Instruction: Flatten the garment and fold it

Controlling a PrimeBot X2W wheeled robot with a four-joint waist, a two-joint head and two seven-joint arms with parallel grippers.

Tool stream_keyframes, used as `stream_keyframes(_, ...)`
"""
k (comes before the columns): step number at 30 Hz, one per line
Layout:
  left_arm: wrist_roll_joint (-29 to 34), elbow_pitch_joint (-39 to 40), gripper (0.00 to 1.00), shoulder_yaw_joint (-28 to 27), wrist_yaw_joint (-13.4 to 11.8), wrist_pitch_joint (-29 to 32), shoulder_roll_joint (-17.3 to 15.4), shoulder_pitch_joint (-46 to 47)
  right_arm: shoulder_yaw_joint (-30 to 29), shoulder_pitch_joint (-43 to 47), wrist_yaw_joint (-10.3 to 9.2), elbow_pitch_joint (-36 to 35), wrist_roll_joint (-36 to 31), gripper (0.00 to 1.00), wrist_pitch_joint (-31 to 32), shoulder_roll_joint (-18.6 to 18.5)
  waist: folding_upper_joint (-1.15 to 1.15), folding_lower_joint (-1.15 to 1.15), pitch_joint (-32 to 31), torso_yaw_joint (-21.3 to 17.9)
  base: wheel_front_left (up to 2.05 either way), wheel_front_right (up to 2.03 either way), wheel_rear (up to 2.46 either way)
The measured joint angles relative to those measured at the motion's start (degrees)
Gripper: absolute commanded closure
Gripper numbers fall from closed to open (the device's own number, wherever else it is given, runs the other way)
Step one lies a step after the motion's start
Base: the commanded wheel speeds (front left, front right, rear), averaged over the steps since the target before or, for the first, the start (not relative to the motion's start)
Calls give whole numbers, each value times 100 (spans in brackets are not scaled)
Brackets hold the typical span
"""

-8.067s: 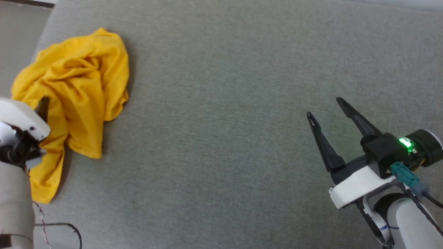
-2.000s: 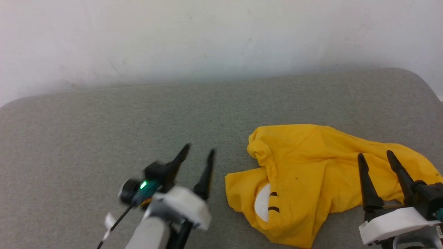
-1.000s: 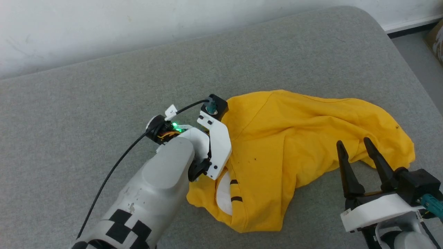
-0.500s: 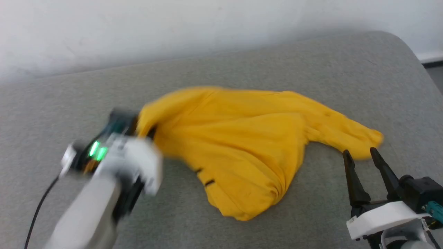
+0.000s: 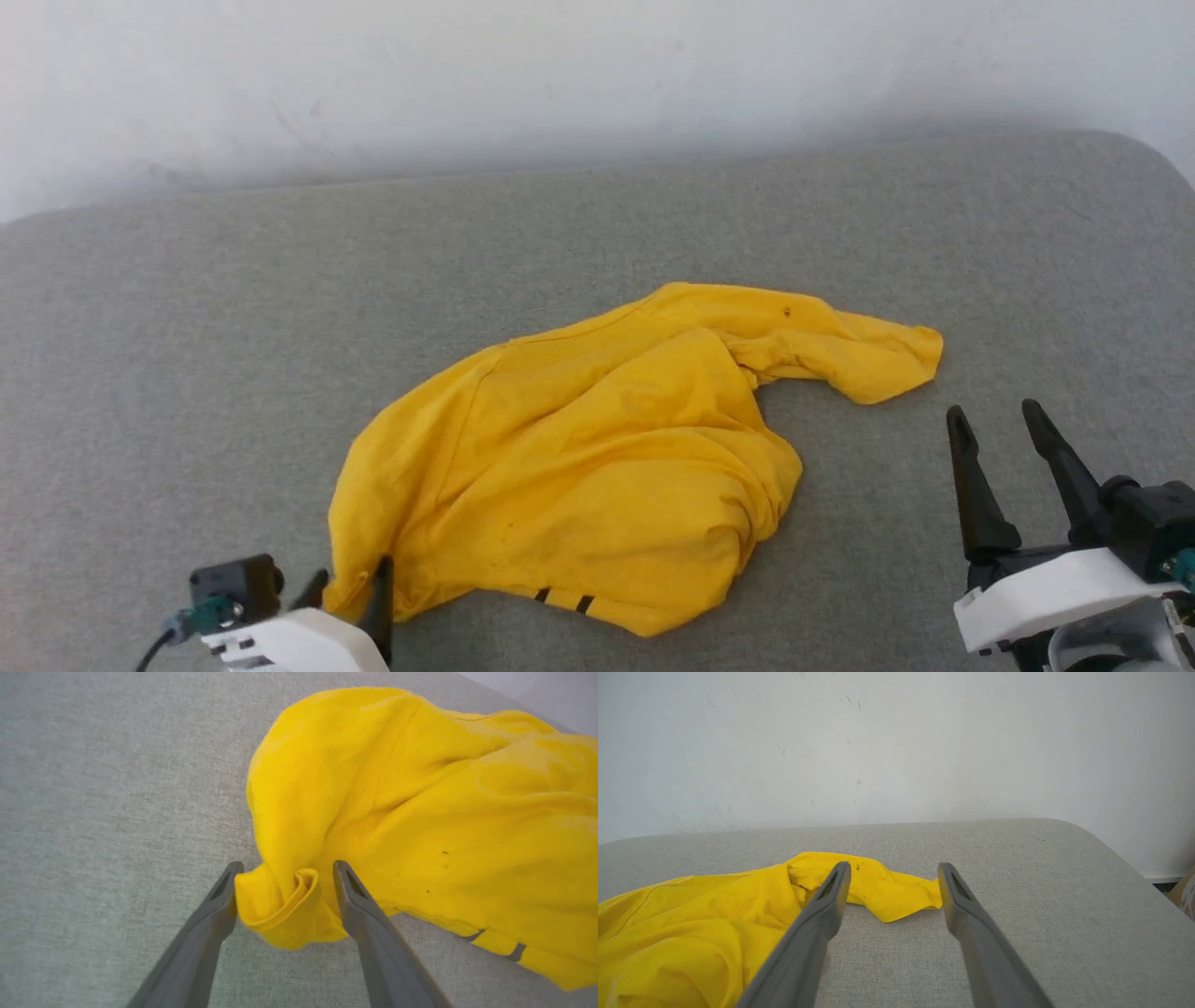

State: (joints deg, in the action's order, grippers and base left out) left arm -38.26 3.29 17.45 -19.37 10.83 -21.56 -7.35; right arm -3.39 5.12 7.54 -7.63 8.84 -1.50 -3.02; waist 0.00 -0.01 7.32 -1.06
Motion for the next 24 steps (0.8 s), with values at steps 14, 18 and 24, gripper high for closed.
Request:
stream_keyframes(14,-65,-525,0,-164,581,895,-853,1358,112,21,0,-199,-29,0,145,2,0,1,-80,-1,0,0,0)
stream_keyframes(18,-235,-1080,0,108,860,1530,-883,1611,142,17,0,-147,-9,0,127,1,0,1,25,-104,0,0,0)
stream_keyframes(24,-349,-1439,0,461,951,2261,-868,1915,138,0,0,-55,37,0,43,-1,0,0,187,-252,0,0,0)
